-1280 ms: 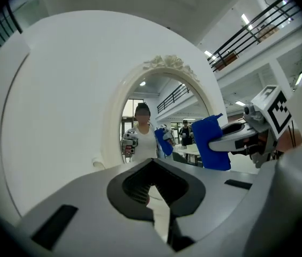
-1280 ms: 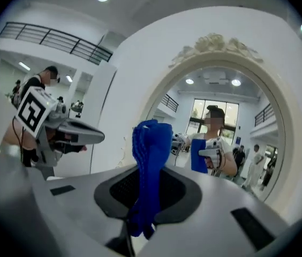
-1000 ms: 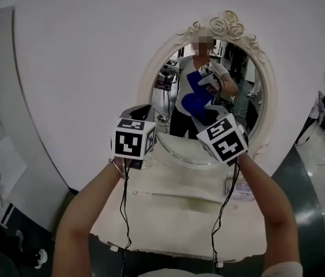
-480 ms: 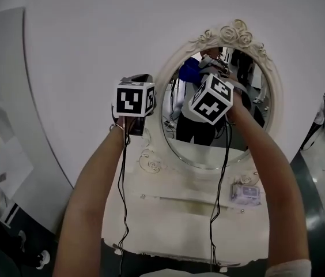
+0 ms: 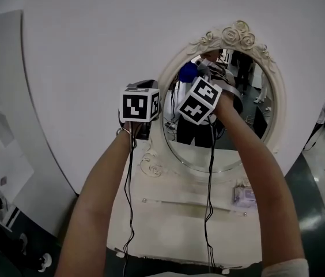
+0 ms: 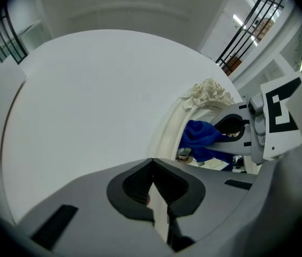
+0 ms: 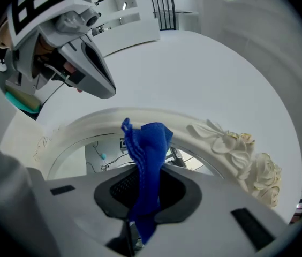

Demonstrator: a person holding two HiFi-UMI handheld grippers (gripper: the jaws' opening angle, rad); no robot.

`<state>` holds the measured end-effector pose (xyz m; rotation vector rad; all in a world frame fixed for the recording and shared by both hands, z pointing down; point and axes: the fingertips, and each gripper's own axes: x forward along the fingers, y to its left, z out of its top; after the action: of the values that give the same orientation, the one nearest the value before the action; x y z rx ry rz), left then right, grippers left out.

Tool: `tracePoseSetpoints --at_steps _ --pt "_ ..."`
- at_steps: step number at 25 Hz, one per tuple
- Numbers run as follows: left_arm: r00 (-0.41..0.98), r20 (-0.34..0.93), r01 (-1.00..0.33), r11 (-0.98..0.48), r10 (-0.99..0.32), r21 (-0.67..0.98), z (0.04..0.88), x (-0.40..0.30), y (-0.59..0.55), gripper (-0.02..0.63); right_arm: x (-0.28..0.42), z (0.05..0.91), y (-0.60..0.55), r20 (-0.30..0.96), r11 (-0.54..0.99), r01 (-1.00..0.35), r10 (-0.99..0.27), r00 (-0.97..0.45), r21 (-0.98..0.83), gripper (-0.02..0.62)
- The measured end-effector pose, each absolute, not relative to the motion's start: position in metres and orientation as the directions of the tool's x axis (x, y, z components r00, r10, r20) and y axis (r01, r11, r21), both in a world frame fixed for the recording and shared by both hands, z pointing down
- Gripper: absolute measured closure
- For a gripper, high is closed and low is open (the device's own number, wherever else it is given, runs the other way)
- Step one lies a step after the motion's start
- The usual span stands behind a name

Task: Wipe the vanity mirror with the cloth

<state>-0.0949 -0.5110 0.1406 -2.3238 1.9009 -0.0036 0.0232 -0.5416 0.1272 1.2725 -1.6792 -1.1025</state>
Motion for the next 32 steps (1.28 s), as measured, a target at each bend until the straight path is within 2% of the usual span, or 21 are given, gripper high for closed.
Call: tracePoseSetpoints --at_steps 10,16,25,32 --pt "0.195 0.020 -0.973 -0.196 -0.981 -0.122 0.212 -0.109 -0.525 0.601 -0.008 0.187 -0.547 0.098 0.161 -0.269 -0.967 -0.234 0.949 0.529" --pt "0.187 0.074 -0.979 -0.192 -0.980 -0.070 0.276 -0.124 -0.524 0.602 -0.024 0.252 -0.547 0.137 0.171 -0.139 -0.964 -0.227 0.975 0.529" --pt "0.235 0.175 -0.970 -0.243 -0.956 -0.022 0.381 -0.110 -0.516 0.602 -0.021 0.365 -0.546 0.245 0.257 -0.031 -0.945 -0.217 0.966 0.530" --pt "0.276 0.270 -0.960 -0.279 -0.922 0.028 0.463 -0.084 -0.503 0.601 -0.010 0.445 -0.543 0.346 0.355 -0.007 -0.917 -0.199 0.935 0.529"
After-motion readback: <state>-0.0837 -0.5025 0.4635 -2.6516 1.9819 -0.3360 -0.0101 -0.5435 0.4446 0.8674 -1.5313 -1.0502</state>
